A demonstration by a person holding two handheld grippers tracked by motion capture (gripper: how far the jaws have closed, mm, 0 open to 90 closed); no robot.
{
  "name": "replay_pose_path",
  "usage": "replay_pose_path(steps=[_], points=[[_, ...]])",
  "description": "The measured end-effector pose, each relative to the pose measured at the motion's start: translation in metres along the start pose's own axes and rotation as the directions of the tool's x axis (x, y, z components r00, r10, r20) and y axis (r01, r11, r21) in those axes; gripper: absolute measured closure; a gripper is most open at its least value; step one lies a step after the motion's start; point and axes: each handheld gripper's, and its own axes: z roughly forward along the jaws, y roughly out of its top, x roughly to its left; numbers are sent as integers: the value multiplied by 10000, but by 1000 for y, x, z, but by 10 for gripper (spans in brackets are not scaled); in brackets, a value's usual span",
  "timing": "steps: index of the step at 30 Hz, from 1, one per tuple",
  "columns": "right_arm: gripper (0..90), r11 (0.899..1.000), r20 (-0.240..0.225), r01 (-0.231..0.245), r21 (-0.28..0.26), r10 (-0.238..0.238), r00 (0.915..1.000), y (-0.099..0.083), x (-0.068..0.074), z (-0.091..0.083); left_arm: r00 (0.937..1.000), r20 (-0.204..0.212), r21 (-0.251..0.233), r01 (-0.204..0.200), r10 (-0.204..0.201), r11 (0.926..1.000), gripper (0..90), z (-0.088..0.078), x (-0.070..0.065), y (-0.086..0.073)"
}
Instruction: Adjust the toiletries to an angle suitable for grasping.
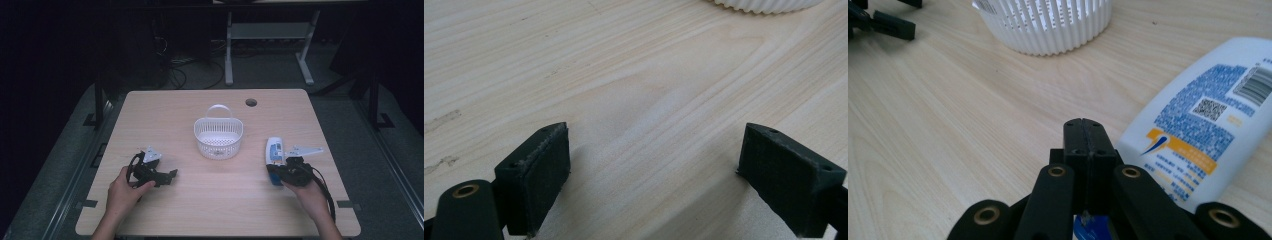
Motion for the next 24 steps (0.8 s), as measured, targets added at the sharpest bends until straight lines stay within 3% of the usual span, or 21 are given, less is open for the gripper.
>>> replay_pose_path(steps=[13, 24], points=[[897, 9978, 127, 253, 610, -261, 9996, -8, 4, 8, 10000, 1, 1, 1, -1, 10000, 126, 0, 0, 0], [897, 9968, 270, 212, 769, -233, 9994, -11, 1, 5, 10000, 0, 0, 1, -1, 10000, 126, 0, 0, 0]])
